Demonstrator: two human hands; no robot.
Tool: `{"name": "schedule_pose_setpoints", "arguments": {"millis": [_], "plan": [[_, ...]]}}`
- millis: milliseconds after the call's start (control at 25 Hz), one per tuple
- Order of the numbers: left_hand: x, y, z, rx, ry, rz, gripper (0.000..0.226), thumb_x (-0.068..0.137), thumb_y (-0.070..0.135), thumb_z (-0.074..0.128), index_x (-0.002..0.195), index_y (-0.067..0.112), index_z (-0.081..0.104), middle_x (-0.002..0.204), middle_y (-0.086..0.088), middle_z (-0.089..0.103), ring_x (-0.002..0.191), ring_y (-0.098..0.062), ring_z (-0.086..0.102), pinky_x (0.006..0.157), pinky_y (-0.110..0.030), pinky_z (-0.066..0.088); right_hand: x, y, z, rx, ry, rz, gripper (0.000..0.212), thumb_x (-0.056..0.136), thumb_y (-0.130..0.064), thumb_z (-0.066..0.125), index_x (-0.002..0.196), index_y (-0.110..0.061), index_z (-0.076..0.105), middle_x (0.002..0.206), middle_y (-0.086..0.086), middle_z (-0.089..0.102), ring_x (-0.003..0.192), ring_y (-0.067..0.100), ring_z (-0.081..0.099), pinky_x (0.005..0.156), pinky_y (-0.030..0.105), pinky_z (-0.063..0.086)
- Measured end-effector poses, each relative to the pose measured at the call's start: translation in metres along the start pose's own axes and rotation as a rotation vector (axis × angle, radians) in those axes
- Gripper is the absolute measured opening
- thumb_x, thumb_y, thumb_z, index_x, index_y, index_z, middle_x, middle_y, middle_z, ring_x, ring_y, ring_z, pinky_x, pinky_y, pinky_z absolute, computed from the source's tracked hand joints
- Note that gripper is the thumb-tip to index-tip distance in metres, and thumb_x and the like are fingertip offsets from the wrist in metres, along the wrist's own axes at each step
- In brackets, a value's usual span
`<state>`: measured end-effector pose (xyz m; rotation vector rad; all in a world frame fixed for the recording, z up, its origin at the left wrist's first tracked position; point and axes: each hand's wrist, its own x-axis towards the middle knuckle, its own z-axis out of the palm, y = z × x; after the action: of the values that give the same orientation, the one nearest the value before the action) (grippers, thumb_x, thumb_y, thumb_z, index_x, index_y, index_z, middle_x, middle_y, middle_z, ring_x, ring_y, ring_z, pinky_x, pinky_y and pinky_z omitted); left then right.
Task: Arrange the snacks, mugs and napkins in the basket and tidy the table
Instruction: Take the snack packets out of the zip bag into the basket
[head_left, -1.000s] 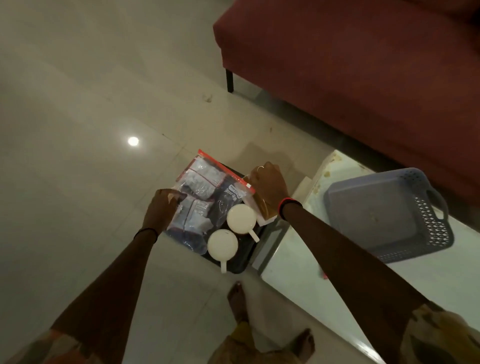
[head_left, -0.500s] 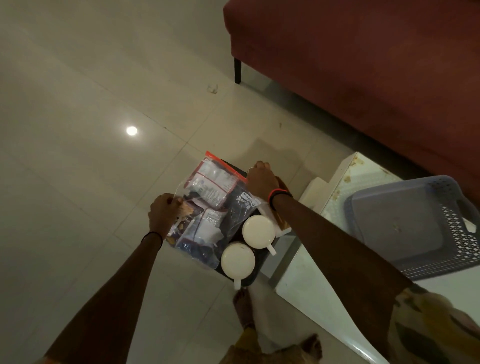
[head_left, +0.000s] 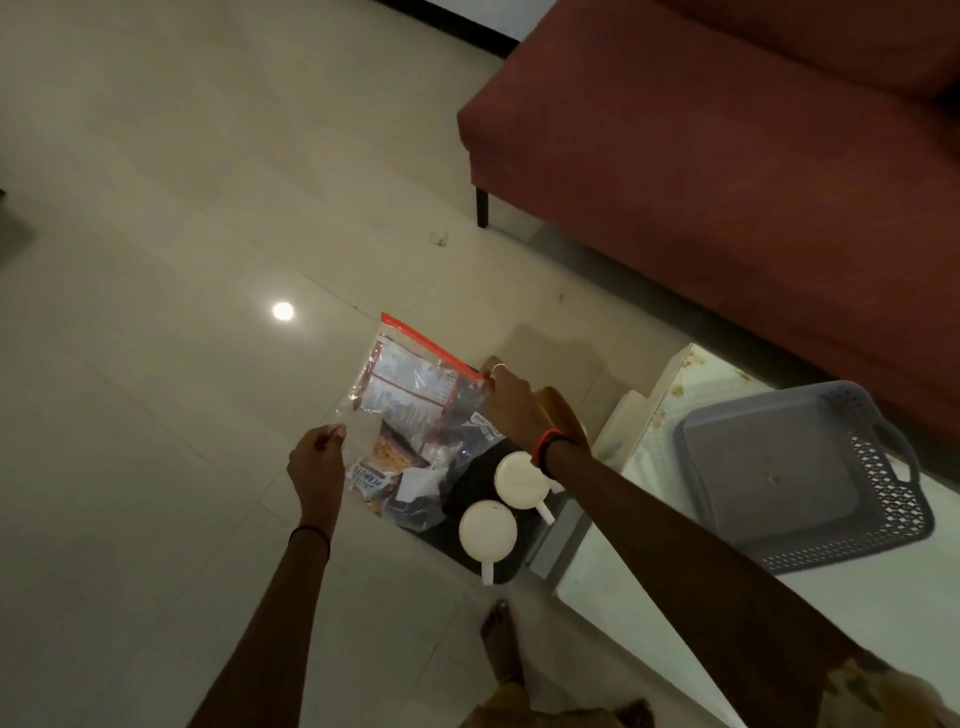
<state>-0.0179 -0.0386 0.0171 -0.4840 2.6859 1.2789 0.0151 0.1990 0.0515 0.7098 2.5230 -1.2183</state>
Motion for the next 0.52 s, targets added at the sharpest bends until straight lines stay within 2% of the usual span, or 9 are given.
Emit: {"name": "schedule_pose_setpoints", "arguments": {"millis": [120, 200, 280, 360, 440, 520], "plan": [[-0.013, 0.041, -0.028, -0.051, 0.078, 0.092, 0.022, 0.088, 0.01, 0.056, 0.101, -0.004, 0.066, 0.103, -0.026, 0.067, 0.099, -0.037, 0.062, 0.088, -0.038, 0.046, -0.026, -0.024, -0.03, 0.222, 0.009, 0.044, 0.02, 0.096, -0.009, 0.043, 0.109, -0.001, 0.056, 0.09, 0.011, 0.06, 0.079, 0.019, 0.055, 0.063, 0.025, 0.046], [-0.022, 0.073, -0.042, -0.086, 0.109, 0.165, 0.023, 0.089, 0.012, 0.055, 0.103, -0.003, 0.066, 0.105, -0.024, 0.067, 0.099, -0.035, 0.061, 0.087, -0.035, 0.045, -0.041, -0.035, -0.057, 0.314, -0.025, 0.072, 0.023, 0.092, -0.007, 0.051, 0.115, -0.004, 0.054, 0.101, 0.018, 0.064, 0.083, 0.021, 0.058, 0.073, 0.035, 0.055], [-0.033, 0.104, -0.054, -0.081, 0.13, 0.239, 0.024, 0.09, 0.014, 0.054, 0.104, -0.003, 0.066, 0.105, -0.024, 0.067, 0.099, -0.035, 0.061, 0.086, -0.032, 0.044, -0.06, -0.039, -0.087, 0.362, -0.06, 0.074, 0.034, 0.086, -0.002, 0.058, 0.12, -0.003, 0.051, 0.114, 0.019, 0.062, 0.092, 0.024, 0.06, 0.085, 0.039, 0.055], [-0.048, 0.133, -0.06, -0.096, 0.14, 0.291, 0.024, 0.091, 0.014, 0.054, 0.104, -0.003, 0.066, 0.106, -0.024, 0.067, 0.1, -0.034, 0.06, 0.086, -0.032, 0.043, -0.08, -0.037, -0.117, 0.354, -0.056, 0.038, 0.039, 0.083, -0.005, 0.065, 0.12, -0.002, 0.051, 0.115, 0.015, 0.06, 0.096, 0.021, 0.06, 0.081, 0.032, 0.054], [-0.067, 0.159, -0.059, -0.145, 0.127, 0.324, 0.024, 0.09, 0.013, 0.055, 0.105, -0.003, 0.065, 0.108, -0.024, 0.066, 0.101, -0.034, 0.06, 0.086, -0.031, 0.043, -0.101, -0.029, -0.148, 0.357, -0.024, -0.005, 0.031, 0.084, -0.011, 0.068, 0.112, -0.001, 0.057, 0.105, 0.011, 0.062, 0.086, 0.014, 0.06, 0.071, 0.02, 0.052], [-0.1, 0.183, -0.054, -0.213, 0.08, 0.348, 0.024, 0.09, 0.012, 0.055, 0.107, -0.003, 0.064, 0.109, -0.023, 0.065, 0.102, -0.033, 0.06, 0.084, -0.028, 0.043, -0.13, -0.015, -0.183, 0.402, 0.028, -0.049, 0.022, 0.086, -0.008, 0.067, 0.105, -0.001, 0.061, 0.095, 0.007, 0.063, 0.077, 0.008, 0.058, 0.061, 0.011, 0.047]]}}
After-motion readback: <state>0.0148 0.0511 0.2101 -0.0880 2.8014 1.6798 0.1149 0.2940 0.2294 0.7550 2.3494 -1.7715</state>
